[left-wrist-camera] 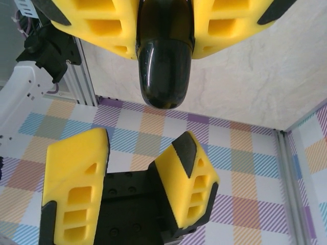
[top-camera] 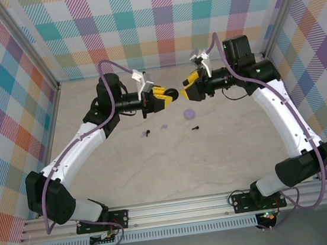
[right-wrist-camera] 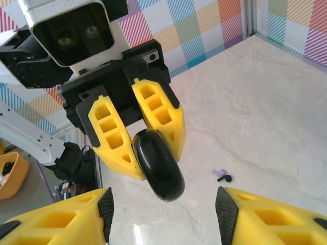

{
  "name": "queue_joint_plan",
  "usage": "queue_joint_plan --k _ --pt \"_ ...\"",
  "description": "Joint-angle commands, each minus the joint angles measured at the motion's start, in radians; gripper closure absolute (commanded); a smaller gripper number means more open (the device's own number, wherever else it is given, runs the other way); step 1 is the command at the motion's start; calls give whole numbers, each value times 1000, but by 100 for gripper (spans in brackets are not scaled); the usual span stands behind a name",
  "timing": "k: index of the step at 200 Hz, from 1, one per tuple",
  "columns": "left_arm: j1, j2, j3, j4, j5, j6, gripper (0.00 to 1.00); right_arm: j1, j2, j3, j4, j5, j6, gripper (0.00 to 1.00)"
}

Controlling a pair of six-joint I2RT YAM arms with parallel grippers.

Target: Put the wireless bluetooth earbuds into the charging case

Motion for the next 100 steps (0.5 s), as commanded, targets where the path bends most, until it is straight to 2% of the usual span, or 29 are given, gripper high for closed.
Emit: queue_joint_plan --k 1,100 --pt "-14 15 40 39 77 45 88 24 8 22 -40 -17 -74 43" --pt "-32 15 65 -2 111 56 90 77 41 45 -39 64 -98 41"
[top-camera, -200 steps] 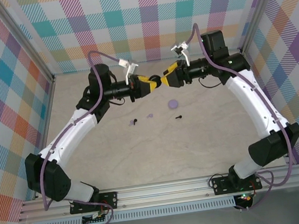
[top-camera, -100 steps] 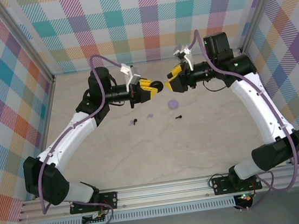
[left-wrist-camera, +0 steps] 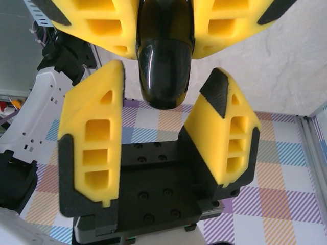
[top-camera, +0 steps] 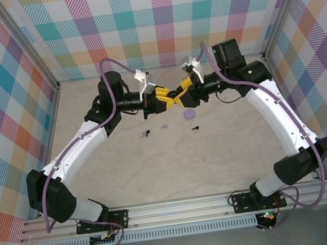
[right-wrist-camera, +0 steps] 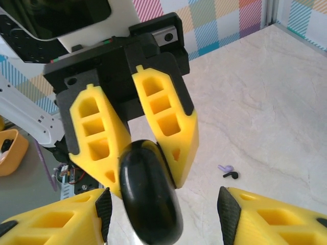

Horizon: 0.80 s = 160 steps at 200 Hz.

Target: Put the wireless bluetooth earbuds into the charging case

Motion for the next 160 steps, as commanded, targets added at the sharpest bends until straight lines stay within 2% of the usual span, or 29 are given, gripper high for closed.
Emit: queue_joint_plan --k 1,124,160 --pt "-15 1 34 7 37 26 90 8 13 32 -8 21 -26 41" --pt "-25 -3 49 -63 69 71 90 9 -31 6 106 280 71 42" --pt "-27 -2 55 -80 71 82 90 7 -35 3 112 290 72 41"
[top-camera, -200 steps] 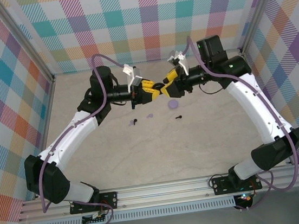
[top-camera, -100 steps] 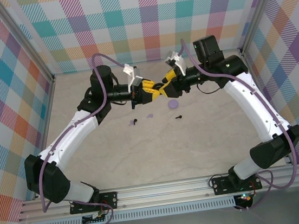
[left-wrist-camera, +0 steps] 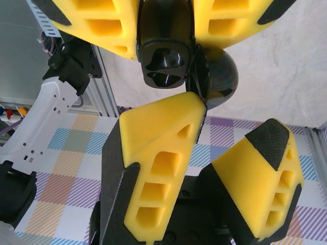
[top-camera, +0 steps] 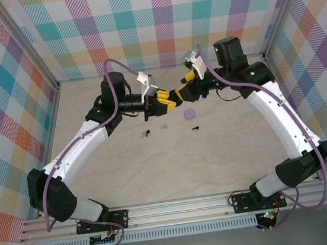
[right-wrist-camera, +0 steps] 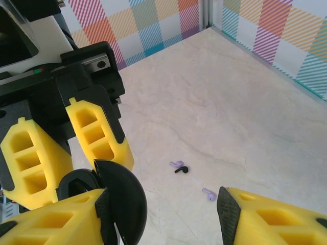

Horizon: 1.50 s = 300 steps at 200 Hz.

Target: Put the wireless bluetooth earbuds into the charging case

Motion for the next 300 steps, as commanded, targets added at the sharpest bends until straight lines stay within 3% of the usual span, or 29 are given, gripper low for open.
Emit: queue_joint_plan --k 1,86,162,207,249,300 --pt "-19 -11 45 2 66 36 90 -4 -9 -1 43 51 12 41" --pt "-19 12 48 24 -10 -15 90 -5 -25 0 13 -30 -5 39" --pt "-18 33 39 75 -51 -75 90 -6 -57 -13 14 -2 4 38" --pt "-6 21 14 73 -86 -83 91 -16 -91 -64 64 144 88 37" --pt "29 8 -53 174 -68 -153 91 -70 -90 -134 59 264 230 35" --pt "46 -8 -109 269 -61 -213 91 -107 -69 -281 7 281 360 35"
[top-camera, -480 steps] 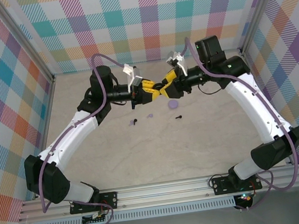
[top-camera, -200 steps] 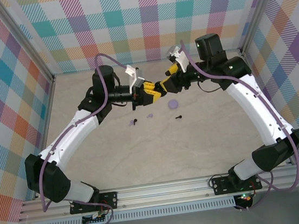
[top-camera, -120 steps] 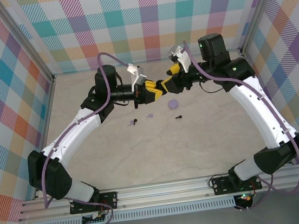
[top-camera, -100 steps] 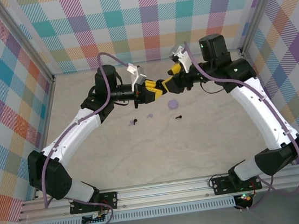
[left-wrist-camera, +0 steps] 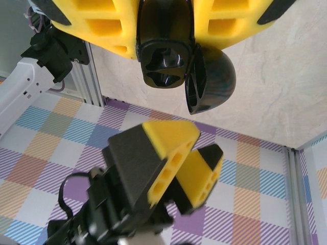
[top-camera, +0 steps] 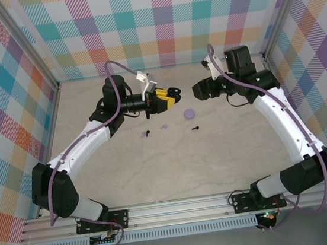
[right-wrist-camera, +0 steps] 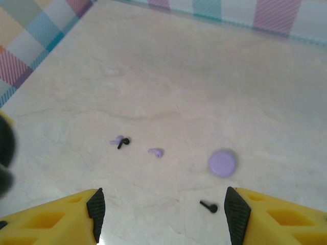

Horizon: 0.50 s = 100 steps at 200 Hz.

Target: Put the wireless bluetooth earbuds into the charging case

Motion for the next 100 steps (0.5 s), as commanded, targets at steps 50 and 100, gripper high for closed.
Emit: queue_joint_plan --k 50,100 --pt "9 -55 -53 145 -7 -78 91 -2 61 -233 8 6 279 40" --pt "-4 -66 -62 142 -31 -71 91 30 170 -292 26 82 545 48"
